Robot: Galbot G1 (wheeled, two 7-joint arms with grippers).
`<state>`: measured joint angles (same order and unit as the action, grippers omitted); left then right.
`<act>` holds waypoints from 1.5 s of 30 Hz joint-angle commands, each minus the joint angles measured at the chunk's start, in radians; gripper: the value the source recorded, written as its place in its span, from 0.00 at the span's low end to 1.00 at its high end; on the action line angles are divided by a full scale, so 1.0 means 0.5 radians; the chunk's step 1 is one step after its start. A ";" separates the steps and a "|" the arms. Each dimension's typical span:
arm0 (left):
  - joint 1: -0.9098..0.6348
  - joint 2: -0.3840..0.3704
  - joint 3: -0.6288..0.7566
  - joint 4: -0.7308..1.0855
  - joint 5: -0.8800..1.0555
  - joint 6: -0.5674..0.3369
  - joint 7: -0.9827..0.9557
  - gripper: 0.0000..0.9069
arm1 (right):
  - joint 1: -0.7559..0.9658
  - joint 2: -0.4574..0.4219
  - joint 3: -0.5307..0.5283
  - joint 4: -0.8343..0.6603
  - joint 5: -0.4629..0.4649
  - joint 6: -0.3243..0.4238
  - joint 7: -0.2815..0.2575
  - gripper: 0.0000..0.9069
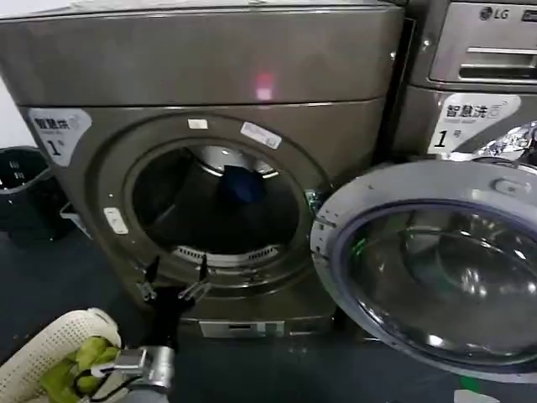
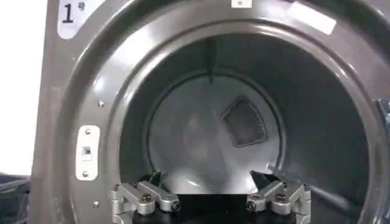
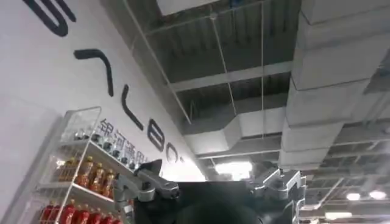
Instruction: Grasp the clothes from the dryer.
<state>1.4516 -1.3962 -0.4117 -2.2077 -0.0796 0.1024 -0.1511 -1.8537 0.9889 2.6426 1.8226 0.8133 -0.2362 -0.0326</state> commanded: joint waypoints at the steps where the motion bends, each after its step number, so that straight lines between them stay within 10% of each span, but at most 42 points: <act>1: -0.005 -0.002 0.004 0.005 0.004 0.001 0.000 1.00 | 0.009 0.003 -0.007 -0.002 -0.003 -0.001 0.001 1.00; 45: -0.032 -0.001 0.002 0.016 -0.007 -0.004 0.002 1.00 | -0.013 -0.003 0.003 0.008 -0.004 0.025 0.001 1.00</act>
<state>1.4363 -1.3974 -0.4108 -2.2008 -0.0829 0.0999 -0.1510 -1.8604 0.9870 2.6447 1.8275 0.8120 -0.2265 -0.0360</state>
